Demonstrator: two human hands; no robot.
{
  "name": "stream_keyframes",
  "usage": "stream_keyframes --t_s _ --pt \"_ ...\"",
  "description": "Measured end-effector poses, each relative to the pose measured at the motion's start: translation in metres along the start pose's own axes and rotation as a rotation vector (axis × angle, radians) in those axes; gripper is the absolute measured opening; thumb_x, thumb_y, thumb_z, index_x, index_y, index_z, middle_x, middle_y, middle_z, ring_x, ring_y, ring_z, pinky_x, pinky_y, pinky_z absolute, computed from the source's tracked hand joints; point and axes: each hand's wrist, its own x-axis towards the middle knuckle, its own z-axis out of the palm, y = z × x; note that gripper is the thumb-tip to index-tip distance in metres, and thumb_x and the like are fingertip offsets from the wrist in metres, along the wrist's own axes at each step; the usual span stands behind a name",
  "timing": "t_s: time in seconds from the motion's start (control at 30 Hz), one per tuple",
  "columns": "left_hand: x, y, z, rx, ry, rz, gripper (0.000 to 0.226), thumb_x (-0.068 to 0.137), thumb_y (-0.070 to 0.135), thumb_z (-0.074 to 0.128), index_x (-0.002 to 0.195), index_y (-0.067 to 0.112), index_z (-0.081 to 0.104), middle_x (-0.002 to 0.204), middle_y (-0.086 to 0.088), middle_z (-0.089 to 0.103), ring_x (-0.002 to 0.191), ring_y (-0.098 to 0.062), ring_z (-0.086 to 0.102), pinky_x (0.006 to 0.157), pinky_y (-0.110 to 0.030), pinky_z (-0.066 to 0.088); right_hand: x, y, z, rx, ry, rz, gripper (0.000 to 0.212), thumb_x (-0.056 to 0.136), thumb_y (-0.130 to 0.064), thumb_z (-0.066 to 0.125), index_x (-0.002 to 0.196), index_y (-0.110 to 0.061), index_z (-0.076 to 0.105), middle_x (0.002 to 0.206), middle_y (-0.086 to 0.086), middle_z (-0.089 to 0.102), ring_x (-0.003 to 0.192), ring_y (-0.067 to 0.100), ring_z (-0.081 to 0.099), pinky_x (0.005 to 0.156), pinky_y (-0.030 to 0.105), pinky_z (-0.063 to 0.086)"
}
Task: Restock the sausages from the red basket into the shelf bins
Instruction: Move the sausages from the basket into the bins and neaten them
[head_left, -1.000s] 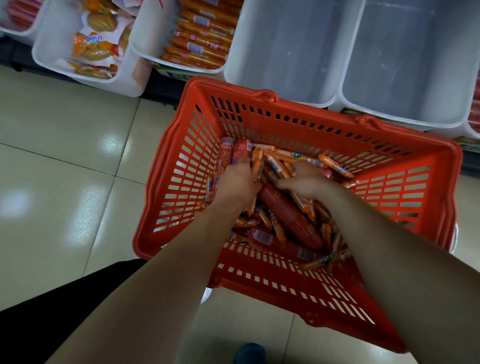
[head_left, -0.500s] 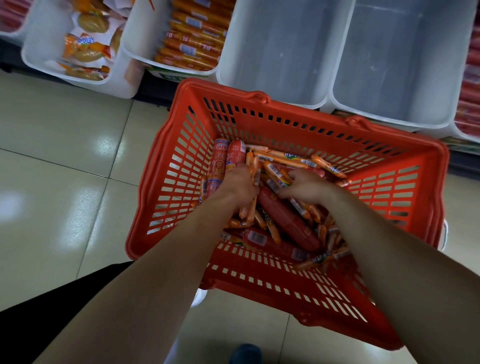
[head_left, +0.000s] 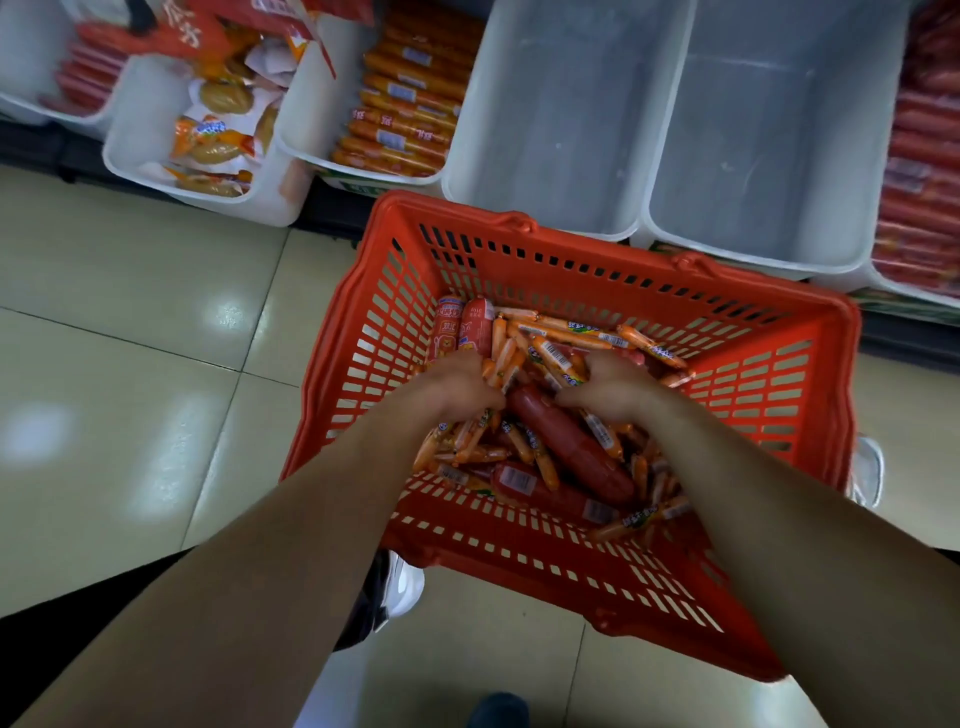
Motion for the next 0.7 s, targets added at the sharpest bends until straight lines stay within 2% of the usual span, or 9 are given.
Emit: stream_keyframes --t_s 0.13,0.3,0.37,0.43,0.5,0.57,0.7 --pt "-0.026 0.007 -0.013 -0.079 0.022 0.007 0.049 0.069 0.042 0.076 0.109 0.017 0.064 0.102 -0.004 0.068 0.092 -0.023 0.066 0.087 -0.044 0.056 -0.04 0.0 -0.011 0.049 0.083 -0.052 0.024 0.09 -0.029 0.071 0.077 -0.025 0.051 0.077 -0.004 0.056 0.066 0.008 0.052 0.052 0.024 0.033" --pt "-0.054 0.01 -0.033 -0.019 0.093 0.05 0.055 0.059 0.047 0.078 0.105 0.018 0.066 0.095 -0.003 0.071 0.084 -0.02 0.068 0.078 -0.044 0.058 -0.083 -0.004 -0.024 0.092 0.178 -0.116 0.017 0.086 -0.025 0.072 0.086 -0.024 0.055 0.078 -0.002 0.059 0.07 0.015 0.057 0.057 0.028 0.038" --pt "-0.076 0.018 -0.047 0.007 0.118 0.068 0.05 0.068 0.038 0.076 0.104 0.006 0.061 0.091 -0.006 0.067 0.08 -0.022 0.065 0.067 -0.038 0.053 -0.1 -0.009 -0.032 0.094 0.199 -0.14 0.018 0.083 -0.022 0.074 0.085 -0.023 0.056 0.078 -0.001 0.061 0.071 0.017 0.059 0.059 0.028 0.041" --pt "-0.104 0.03 -0.062 0.043 0.17 0.098 0.04 0.077 0.032 0.074 0.101 0.004 0.061 0.092 -0.008 0.066 0.082 -0.024 0.064 0.068 -0.039 0.053 -0.117 -0.014 -0.043 0.096 0.208 -0.166 0.016 0.081 -0.021 0.075 0.088 -0.021 0.06 0.081 0.001 0.065 0.07 0.016 0.061 0.059 0.027 0.043" --pt "-0.128 0.04 -0.077 0.094 0.208 0.132 0.022 0.081 0.029 0.074 0.089 0.013 0.061 0.09 -0.007 0.066 0.08 -0.024 0.063 0.069 -0.038 0.051 -0.13 -0.023 -0.057 0.089 0.228 -0.2 0.016 0.081 -0.019 0.075 0.091 -0.018 0.062 0.081 0.001 0.066 0.069 0.016 0.061 0.058 0.025 0.044" --pt "-0.149 0.049 -0.092 0.144 0.243 0.18 0.021 0.082 0.027 0.075 0.082 0.019 0.055 0.085 -0.003 0.062 0.08 -0.023 0.061 0.066 -0.034 0.045 -0.142 -0.036 -0.074 0.053 0.258 -0.234 0.015 0.082 -0.018 0.075 0.088 -0.019 0.061 0.079 -0.001 0.064 0.069 0.015 0.059 0.054 0.021 0.041" --pt "-0.176 0.057 -0.116 0.193 0.317 0.25 0.024 0.088 0.027 0.071 0.098 0.017 0.052 0.092 -0.002 0.057 0.085 -0.021 0.057 0.067 -0.034 0.041 -0.157 -0.061 -0.106 -0.021 0.336 -0.22 0.021 0.081 -0.02 0.076 0.074 -0.019 0.057 0.07 -0.002 0.056 0.063 0.014 0.053 0.051 0.024 0.036"
